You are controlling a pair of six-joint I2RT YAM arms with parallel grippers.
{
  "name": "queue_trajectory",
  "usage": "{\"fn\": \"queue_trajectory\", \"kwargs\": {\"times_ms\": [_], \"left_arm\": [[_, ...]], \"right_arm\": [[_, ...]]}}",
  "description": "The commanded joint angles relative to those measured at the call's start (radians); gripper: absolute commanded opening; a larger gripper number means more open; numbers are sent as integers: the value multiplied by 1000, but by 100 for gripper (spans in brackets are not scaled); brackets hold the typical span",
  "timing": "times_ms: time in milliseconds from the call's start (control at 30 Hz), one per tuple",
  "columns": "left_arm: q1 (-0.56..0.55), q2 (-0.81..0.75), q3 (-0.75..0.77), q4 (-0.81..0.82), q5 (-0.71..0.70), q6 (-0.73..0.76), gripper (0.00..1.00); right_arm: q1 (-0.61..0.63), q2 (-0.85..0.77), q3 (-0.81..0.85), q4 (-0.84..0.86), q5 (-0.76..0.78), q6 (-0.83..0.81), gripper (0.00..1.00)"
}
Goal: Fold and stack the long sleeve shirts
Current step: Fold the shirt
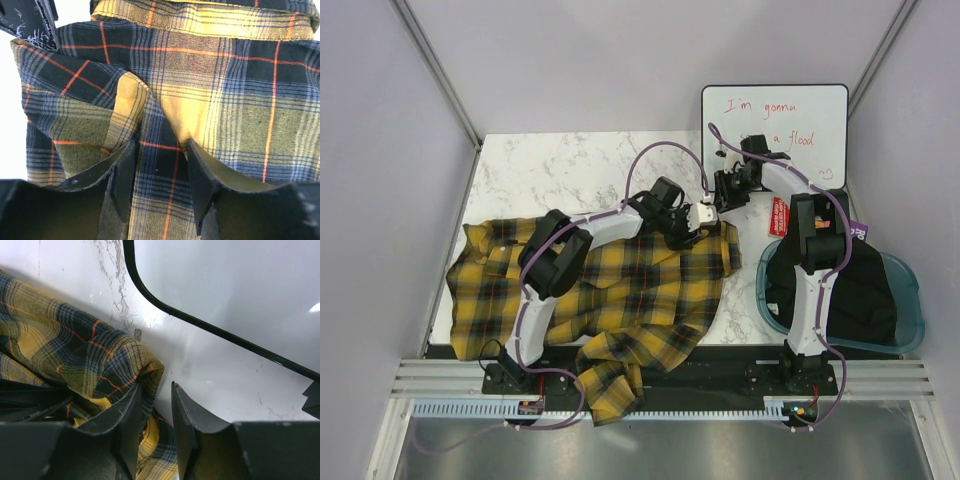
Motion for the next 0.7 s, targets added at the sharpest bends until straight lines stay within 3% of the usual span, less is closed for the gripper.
{"fn": "queue_trajectory", "kwargs": {"times_ms": [0,100,267,367,400,667], "left_arm": [[-12,23,50,50,-12,41,47],[-14,23,54,60,-12,27,36],[-14,-15,54,65,38,-1,12],[-12,-58,46,65,81,-27,2],[-14,-72,44,67,86,-36,2],[-24,-195,-8,65,187,-91,2]], "right_arm": [[-1,-2,-29,51,-19,8,34],[0,-2,-38,55,-17,7,31],[0,-1,-43,63,2,-4,17],[0,-4,-44,72,4,-1,6],[0,-4,-46,75,4,1,0],[-2,-12,-64,95,2,10,0]]}}
